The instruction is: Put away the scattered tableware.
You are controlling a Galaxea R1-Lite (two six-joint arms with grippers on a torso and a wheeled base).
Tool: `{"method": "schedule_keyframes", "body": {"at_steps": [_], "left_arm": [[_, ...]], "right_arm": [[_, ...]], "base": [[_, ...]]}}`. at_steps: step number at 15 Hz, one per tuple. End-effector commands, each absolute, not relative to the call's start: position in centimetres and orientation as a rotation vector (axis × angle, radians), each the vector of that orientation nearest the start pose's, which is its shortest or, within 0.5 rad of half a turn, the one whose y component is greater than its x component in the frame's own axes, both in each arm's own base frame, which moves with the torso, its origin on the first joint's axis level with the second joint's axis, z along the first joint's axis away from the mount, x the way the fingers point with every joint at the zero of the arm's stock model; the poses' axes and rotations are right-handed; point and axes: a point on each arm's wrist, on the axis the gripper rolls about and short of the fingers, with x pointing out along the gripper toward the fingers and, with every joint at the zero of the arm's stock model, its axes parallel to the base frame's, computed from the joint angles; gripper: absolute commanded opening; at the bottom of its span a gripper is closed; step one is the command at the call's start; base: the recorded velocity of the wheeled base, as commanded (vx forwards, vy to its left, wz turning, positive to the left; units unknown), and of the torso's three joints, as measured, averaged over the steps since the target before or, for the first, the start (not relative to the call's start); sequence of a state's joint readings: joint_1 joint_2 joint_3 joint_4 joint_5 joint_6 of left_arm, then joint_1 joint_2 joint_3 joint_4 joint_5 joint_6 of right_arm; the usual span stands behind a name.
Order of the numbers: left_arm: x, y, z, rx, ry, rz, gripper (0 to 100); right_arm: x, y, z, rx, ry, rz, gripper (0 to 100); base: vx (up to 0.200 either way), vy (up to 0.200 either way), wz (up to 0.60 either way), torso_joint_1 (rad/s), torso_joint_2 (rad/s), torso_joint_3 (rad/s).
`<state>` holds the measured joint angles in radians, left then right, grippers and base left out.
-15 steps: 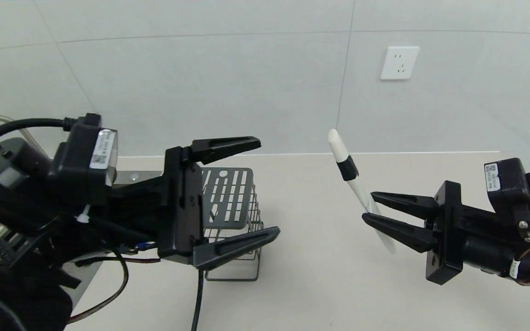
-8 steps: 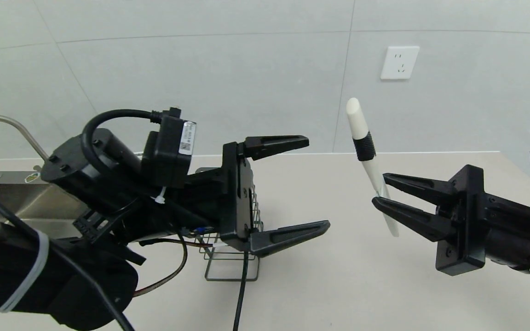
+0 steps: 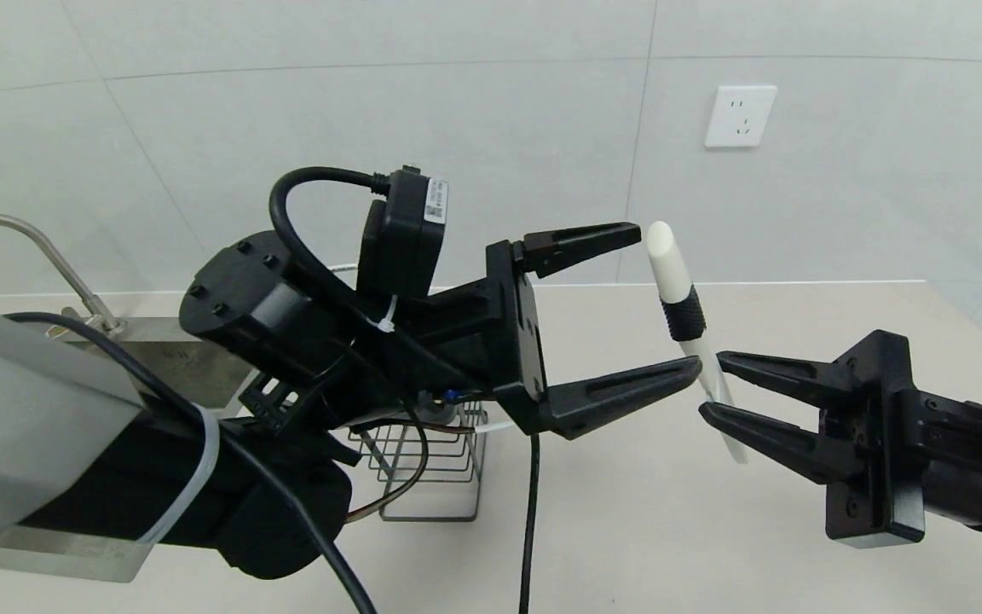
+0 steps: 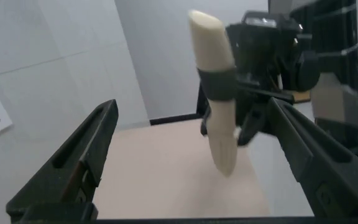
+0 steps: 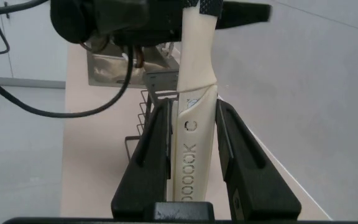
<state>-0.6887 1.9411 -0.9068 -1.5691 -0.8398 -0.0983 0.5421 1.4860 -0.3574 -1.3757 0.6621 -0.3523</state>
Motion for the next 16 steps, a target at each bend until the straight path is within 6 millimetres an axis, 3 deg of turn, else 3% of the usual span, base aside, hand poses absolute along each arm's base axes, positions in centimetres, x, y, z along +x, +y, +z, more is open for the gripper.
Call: {"method": "schedule_keyframes", "body": {"at_steps": [1,16], "left_arm": [[25.9,-24.2,21.3,-0.04,-0.514,-1.531,100],[24.1,-25.4,21.8,-0.087,-0.495,-1.6,100]], "right_arm": [[17.3,12.1,19.9,-0.323,-0.48,1.138,0],[17.1,12.1,19.9,-0.333,-0.497,1.14,0]], "base": [[0.0,0.0,0.0,0.0,0.0,0.0],[0.0,0.0,0.0,0.0,0.0,0.0]]}}
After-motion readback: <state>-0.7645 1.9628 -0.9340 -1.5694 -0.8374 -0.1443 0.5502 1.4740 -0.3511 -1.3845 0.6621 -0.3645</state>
